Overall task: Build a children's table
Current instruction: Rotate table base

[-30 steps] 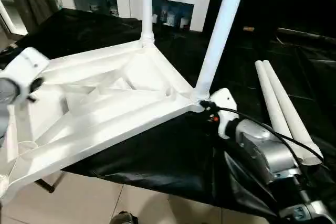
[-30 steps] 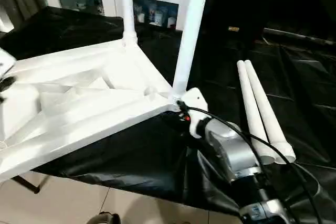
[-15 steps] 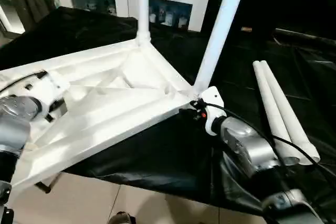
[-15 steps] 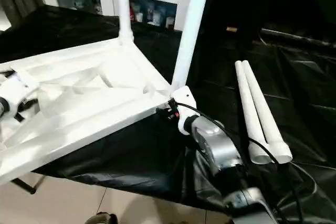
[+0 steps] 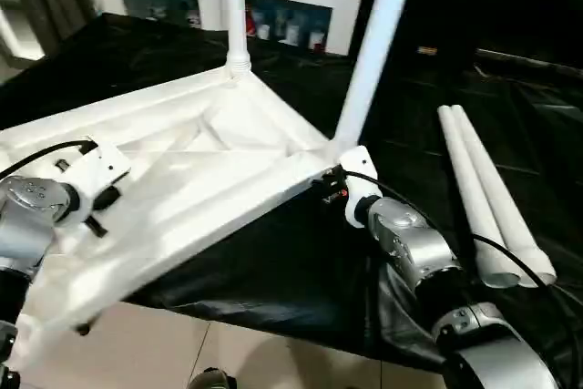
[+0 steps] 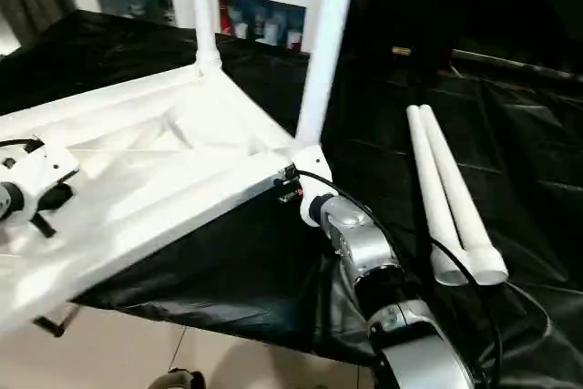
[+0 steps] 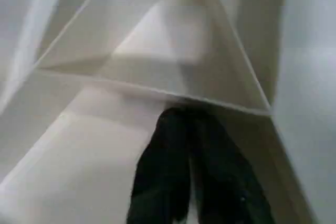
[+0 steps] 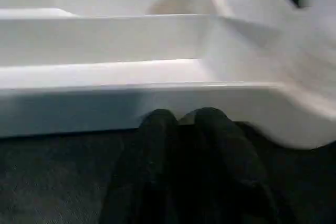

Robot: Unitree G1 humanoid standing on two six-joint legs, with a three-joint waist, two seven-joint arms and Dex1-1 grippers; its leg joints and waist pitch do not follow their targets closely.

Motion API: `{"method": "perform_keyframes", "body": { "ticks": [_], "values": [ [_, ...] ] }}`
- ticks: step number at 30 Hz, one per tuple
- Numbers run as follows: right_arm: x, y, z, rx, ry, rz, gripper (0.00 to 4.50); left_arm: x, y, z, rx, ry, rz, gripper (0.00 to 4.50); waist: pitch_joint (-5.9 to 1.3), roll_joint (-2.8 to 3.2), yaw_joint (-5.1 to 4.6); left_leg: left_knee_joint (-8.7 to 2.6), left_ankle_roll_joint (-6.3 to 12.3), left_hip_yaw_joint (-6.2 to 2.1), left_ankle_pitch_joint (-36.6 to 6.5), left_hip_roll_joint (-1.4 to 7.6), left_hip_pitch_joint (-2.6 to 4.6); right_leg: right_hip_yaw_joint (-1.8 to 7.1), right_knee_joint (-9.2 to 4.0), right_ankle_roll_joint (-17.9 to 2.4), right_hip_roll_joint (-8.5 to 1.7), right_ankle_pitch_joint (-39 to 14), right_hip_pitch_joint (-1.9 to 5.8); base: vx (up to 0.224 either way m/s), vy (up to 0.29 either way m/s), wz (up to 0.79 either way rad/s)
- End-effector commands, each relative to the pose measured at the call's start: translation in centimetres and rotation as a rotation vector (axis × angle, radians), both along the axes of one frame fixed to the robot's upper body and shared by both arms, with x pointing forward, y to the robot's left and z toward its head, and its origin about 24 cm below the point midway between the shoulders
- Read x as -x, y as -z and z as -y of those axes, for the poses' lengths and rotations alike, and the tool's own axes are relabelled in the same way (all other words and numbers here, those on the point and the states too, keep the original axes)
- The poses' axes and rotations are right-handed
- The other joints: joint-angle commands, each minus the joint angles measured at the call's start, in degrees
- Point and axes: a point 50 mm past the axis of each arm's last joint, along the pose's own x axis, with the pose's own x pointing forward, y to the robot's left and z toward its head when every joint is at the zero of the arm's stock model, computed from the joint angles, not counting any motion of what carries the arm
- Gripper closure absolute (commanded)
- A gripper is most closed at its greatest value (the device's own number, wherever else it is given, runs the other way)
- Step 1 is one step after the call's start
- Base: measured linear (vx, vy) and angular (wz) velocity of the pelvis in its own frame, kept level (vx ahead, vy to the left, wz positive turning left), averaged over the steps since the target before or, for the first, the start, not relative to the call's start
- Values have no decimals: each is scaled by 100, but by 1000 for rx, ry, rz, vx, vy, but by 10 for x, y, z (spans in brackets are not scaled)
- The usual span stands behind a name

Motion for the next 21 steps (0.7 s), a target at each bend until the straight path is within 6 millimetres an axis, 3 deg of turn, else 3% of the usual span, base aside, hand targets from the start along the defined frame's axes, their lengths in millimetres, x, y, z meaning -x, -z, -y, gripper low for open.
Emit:
{"method": "perform_keyframes", "body": {
  "ticks": [1, 2, 6, 8, 11, 13, 14, 18, 19, 21],
  "values": [
    [-2, -6, -6, -16, -21, 27, 389, 1, 9, 29, 103, 127, -53, 448, -364, 143, -33, -483, -478, -124, -1923, 233, 281, 214, -396, -1213, -274, -802, 75, 0, 0, 0],
    [-3, -6, -8, -16, -28, 30, 394, 2, 8, 45, 165, 205, -73, 450, -367, 150, -28, -488, -490, -124, -1939, 234, 282, 217, -398, -1212, -283, -812, 80, 0, 0, 0],
    [-3, -6, -12, -25, -43, 35, 423, 1, 7, 67, 257, 281, -86, 450, -381, 160, 9, -487, -539, -122, -1965, 236, 279, 222, -399, -1180, -290, -796, 93, 0, 0, 0],
    [-2, -6, -14, -33, -58, 41, 443, 1, 6, 87, 323, 339, -90, 450, -396, 142, 2, -484, -536, -125, -1845, 225, 247, 215, -376, -1179, -284, -621, 131, 0, 0, 0],
    [-3, -9, -13, -36, -60, 57, 447, -3, 7, 105, 343, 391, -76, 450, -436, 176, -11, -446, -461, -119, -1544, 204, 223, 203, -339, -1248, -276, -218, 180, 0, 0, 0],
    [-4, -11, -12, -40, -59, 72, 447, -6, 9, 114, 343, 410, -67, 450, -441, 140, -42, -432, -390, -110, -1416, 201, 218, 199, -338, -1275, -264, -45, 199, 0, 0, 0],
    [-5, -13, -10, -39, -48, 84, 447, -9, 9, 119, 349, 413, -53, 450, -448, 181, -44, -425, -380, -113, -1380, 200, 215, 200, -331, -1300, -272, 10, 207, 0, 0, 0],
    [-9, -20, -1, -24, -17, 121, 447, -17, 9, 129, 349, 407, -13, 450, -466, 154, -57, -391, -262, -103, -1198, 192, 214, 191, -324, -1364, -259, 230, 235, 0, 0, 0],
    [-14, -30, 9, -16, 31, 159, 447, -29, 9, 132, 299, 375, 68, 450, -460, 194, -65, -394, -262, -100, -1255, 177, 221, 190, -359, -1317, -230, 187, 228, 0, 0, 0],
    [-16, -39, 19, -8, 80, 194, 447, -41, 7, 130, 221, 357, 150, 450, -474, 180, -39, -383, -253, -118, -1276, 175, 216, 191, -351, -1250, -233, 190, 261, 0, 0, 0]
  ]
}}
